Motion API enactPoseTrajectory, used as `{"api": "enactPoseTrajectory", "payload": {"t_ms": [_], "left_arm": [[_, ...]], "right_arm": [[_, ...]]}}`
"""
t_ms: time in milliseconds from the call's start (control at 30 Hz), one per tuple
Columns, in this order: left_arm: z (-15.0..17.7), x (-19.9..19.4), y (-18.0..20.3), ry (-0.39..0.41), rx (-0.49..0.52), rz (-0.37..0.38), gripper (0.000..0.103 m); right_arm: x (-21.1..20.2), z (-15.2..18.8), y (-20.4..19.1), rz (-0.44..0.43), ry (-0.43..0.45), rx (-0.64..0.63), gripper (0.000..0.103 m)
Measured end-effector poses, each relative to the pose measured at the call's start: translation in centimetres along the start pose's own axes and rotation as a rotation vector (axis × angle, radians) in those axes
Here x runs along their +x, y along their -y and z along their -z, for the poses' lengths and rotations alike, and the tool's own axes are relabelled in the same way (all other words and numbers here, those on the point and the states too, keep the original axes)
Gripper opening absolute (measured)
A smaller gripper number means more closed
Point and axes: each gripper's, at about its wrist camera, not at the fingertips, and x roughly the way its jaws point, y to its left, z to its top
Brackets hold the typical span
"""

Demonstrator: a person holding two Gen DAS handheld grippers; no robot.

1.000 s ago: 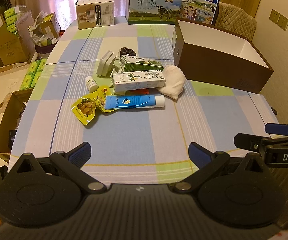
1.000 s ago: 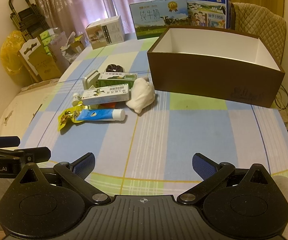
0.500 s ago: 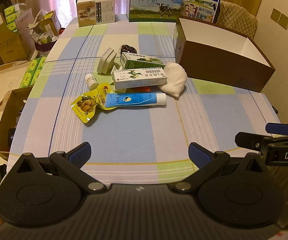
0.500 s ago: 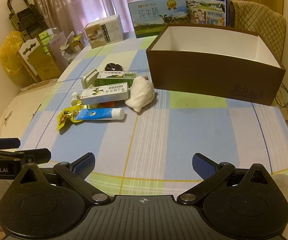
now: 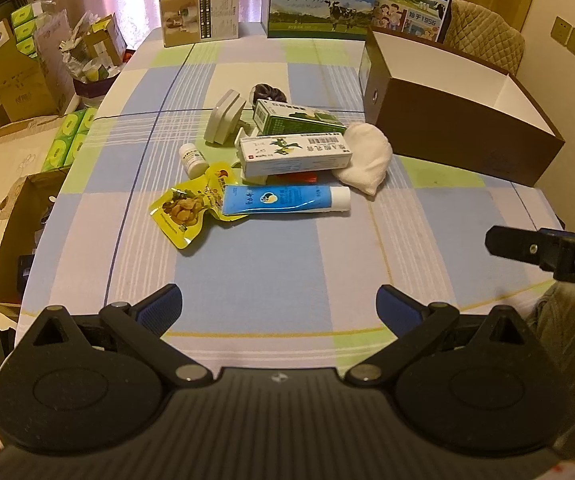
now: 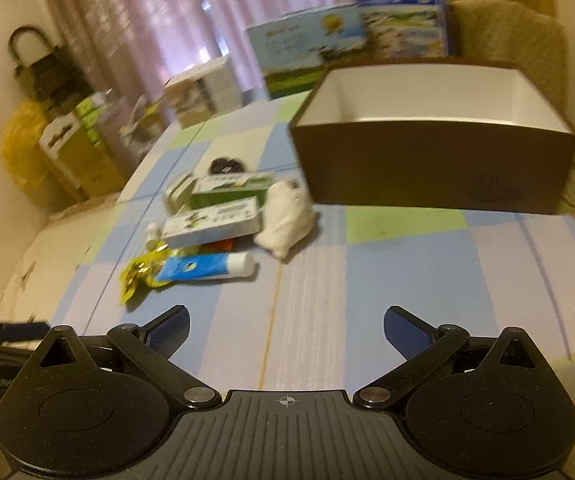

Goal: Organize objects
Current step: 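Move the right tool toward the blue-and-white tube on the table, then grasp the blue-and-white tube with the right tool and lift it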

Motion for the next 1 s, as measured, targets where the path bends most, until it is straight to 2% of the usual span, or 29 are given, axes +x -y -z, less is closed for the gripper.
{"api": "enactPoseTrajectory", "payload": {"t_ms": [167,300,500,700,1000], "left_arm": [[-0.5,1.1,-0.9,0.001,0.002,-0.005,0.102],[-1.2,2.5,-1.9,0.002,0.005,-0.012,0.102],[-2.4,4.9,-3.6,0.003,0.026,-0.03,0.102],[-3.5,7.5,-5.6,-0.026,0.034,-0.044,0.102],[-4.7,10.5,-7.5,-0.048,0.029,-0.049,0.102]], "right_arm": [[2.0,-1.0,-0.4,-0.005,-0.035,-0.075,0.101],[3.8,-2.0,-0.6,-0.054,-0.043,-0.088,0.101],[6.6,-4.1,-1.4,-0.132,-0.041,-0.159,0.093],[9.9,-5.2,-2.7,-0.203,-0.09,-0.246,0.084],[15.9,-5.2,-5.3,-0.243,-0.154,-0.433,0.076]]}}
